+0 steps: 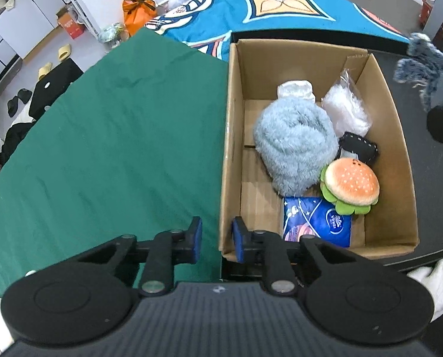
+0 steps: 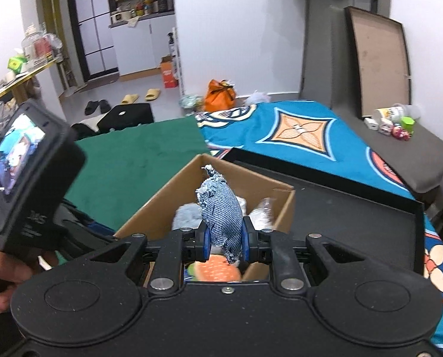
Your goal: Organize soft objects
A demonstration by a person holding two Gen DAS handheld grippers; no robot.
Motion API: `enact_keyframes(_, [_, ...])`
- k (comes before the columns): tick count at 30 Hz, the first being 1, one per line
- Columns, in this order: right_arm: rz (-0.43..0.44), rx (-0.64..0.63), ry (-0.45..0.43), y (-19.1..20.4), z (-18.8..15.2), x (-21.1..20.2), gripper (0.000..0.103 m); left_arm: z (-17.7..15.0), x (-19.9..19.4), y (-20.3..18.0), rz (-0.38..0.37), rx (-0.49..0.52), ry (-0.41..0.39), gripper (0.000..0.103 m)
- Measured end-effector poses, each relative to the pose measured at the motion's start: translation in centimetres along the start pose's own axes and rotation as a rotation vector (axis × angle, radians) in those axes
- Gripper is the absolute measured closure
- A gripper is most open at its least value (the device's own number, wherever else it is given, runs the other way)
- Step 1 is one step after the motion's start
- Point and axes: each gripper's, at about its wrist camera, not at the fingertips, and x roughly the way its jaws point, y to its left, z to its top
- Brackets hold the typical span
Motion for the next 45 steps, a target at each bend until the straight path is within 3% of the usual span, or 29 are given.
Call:
enact_keyframes(4, [0.021,-0.004,0.022,0.8,0.1,0.6,0.083,-0.1,0.2,0.2,-0.036,-0.003,0.007,0.094])
enact_keyframes(16, [0.125,0.063,0.045,1.7,0.7,1.6,0.082,-0.5,0.0,1.1,-0.111,-0.017,-0.002,0.097])
enact_keyframes(20, [0.192,0.092,0.046,1.9,1.0,2.0,0.075,-0.5,0.1,1.5,-0.131,-0.034,-0.002,0.096])
enact_keyframes(22, [0.19,0.102,0.049,1.8,0.9,2.0,0.06,-0.4,0.1,1.7,-0.136,-0.049,-0.002,0.096])
enact_keyframes(32, [0.122,0.134,0.054,-0.7,-0.2,0.4,0.059,-0.3,-0.4,1.5,-0.106,-0.035,-0.03,0.093])
enact_keyframes(34, [0.108,0.144,0.053,-1.3,-0.6,-0.1,0.054,-0.3,-0.7,1.6,-0.105,-0.041,-0.041,0.092])
enact_keyframes(40, [0.067,0.18,0.04,-3.1,-1.5,-1.7,0.039,0.0,-2.1,1.6,-0.077,-0.047,-0.075,0.085])
enact_keyframes(42, [0.049,0.192,0.03,-3.7,-1.7,-2.3,0.032,0.0,-2.7,1.4,-0.063,-0.047,-0.093,0.071])
enact_keyframes(45, [0.018,0.217,0.012,-4.6,-2.2,-3.3,0.02,-0.1,-3.8,1.2,-0.03,-0.079,-0.119,0.058])
